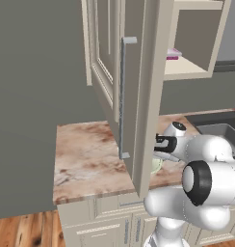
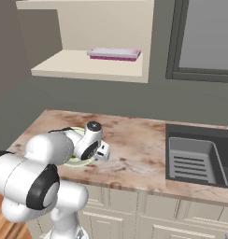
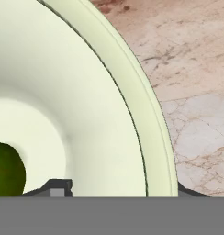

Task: Pick the lime from the cabinet and place it in the bowl. Then pick the bowl and place it in the sink. Then turn on the sink facuet.

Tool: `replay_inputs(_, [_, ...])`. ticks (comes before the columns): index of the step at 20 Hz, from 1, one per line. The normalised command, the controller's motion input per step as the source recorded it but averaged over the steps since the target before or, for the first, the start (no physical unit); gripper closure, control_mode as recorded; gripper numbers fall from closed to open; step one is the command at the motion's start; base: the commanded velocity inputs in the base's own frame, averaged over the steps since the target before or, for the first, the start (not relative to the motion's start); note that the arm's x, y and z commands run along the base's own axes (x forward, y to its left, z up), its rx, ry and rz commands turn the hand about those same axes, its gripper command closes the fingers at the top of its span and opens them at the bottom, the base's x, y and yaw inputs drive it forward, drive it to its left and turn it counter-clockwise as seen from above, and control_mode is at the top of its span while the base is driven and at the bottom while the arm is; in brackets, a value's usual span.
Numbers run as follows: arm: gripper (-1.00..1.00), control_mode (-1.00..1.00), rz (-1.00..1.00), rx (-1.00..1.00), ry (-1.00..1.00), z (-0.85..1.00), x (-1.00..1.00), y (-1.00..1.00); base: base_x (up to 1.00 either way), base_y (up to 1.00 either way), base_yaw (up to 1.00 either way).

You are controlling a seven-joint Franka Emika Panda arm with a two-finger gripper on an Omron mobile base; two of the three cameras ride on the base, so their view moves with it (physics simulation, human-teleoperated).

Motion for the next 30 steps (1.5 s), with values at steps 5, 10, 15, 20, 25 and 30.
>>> replay_inputs(5, [1.00,-1.00,-0.03,0.05,0.00,0.21,-0.12,-0.08,0.00,0.00,0.00])
replay_inputs(10, [1.00,-1.00,-0.06,0.06,0.03,0.92,-0.34,-0.32,0.00,0.00,0.00])
replay_inputs(15, [1.00,-1.00,-0.04,0.02,0.00,0.84,-0.64,-0.54,0.00,0.00,0.00])
replay_inputs(20, [1.00,-1.00,-0.06,-0.03,0.05,0.51,-0.64,-0.39,0.00,0.00,0.00])
replay_inputs(25, [1.00,-1.00,-0.10,-0.02,0.13,0.49,-0.51,-0.40,0.00,0.00,0.00])
replay_inputs(30, [1.00,-1.00,-0.20,-0.02,0.12,0.61,-0.29,-0.16,0.00,0.00,0.00])
